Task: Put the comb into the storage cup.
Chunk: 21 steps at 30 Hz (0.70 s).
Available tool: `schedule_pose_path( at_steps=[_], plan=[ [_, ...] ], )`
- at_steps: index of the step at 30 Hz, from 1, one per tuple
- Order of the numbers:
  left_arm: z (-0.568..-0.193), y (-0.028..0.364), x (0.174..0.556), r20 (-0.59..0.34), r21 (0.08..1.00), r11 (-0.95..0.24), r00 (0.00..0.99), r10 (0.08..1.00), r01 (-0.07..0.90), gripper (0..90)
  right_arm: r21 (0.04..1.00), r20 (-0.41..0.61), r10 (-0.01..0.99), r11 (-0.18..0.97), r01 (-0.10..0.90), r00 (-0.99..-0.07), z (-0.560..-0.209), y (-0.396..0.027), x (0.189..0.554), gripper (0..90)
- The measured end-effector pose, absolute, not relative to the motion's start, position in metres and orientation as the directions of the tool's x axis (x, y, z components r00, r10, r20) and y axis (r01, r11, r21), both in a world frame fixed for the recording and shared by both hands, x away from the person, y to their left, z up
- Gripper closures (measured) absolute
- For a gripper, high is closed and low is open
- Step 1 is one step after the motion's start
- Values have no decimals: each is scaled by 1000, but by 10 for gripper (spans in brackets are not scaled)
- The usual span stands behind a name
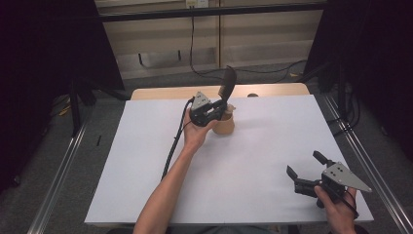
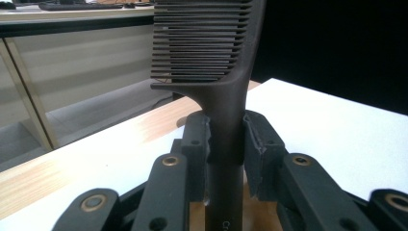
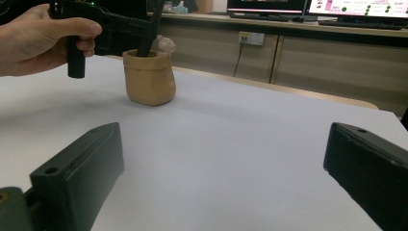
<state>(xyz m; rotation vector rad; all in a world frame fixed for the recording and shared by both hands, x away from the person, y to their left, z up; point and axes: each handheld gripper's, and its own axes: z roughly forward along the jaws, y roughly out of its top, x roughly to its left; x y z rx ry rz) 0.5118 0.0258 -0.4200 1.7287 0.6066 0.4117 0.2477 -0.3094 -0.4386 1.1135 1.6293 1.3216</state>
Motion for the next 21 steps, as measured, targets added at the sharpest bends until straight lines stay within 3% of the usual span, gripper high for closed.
schedule_pose_path(
  at_steps=[16, 21],
  plan=[
    [-428, 32, 512, -68, 957, -188, 803, 592, 219, 727, 981, -29, 938, 92, 170, -345, -439, -309, 249, 0],
    [-428, 28, 510, -17, 953, -234, 806, 592, 192, 724, 980, -30, 937, 96, 173, -349, -439, -309, 249, 0]
  ],
)
